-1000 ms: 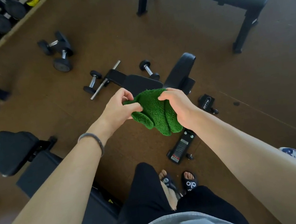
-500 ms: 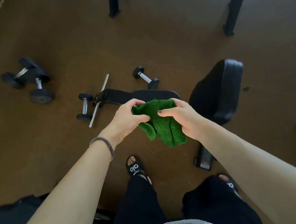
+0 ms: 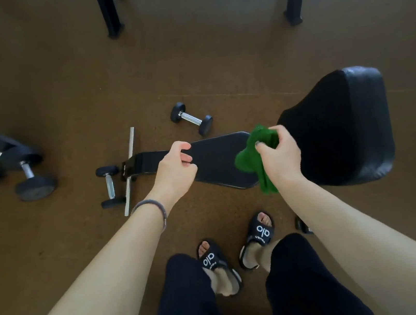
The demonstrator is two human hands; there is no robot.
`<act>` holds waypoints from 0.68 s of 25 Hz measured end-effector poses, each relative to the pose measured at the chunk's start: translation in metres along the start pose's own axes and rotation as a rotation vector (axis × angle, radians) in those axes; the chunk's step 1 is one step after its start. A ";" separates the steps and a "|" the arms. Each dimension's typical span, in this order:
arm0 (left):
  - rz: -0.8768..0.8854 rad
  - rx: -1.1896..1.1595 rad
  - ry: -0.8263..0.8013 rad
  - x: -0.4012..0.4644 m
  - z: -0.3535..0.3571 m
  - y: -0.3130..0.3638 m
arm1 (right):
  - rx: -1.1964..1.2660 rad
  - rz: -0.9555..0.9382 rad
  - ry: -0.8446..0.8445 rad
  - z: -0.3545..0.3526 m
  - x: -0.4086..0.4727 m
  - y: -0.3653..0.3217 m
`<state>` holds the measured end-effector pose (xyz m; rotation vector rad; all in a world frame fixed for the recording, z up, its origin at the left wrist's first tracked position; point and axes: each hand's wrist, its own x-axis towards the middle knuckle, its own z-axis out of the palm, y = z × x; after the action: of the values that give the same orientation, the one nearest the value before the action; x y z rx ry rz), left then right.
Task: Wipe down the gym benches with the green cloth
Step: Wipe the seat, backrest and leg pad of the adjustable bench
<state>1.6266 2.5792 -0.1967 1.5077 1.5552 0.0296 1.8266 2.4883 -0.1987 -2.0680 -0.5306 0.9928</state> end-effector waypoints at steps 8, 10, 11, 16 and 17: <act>0.158 0.190 0.051 0.149 0.080 -0.086 | -0.226 -0.315 0.388 0.094 0.106 0.104; 0.234 0.301 0.084 0.199 0.105 -0.121 | -0.360 -0.423 0.401 0.132 0.130 0.142; 0.273 0.377 0.107 0.222 0.117 -0.139 | -0.453 -0.477 0.333 0.156 0.141 0.164; 0.473 0.611 0.292 0.299 0.167 -0.215 | -0.729 -0.545 0.084 0.246 0.172 0.249; 0.538 0.611 0.382 0.303 0.172 -0.225 | -0.794 -0.542 0.148 0.254 0.178 0.256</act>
<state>1.6182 2.6676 -0.6018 2.4978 1.4650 0.1721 1.7441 2.5598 -0.5851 -2.4106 -1.4876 0.3088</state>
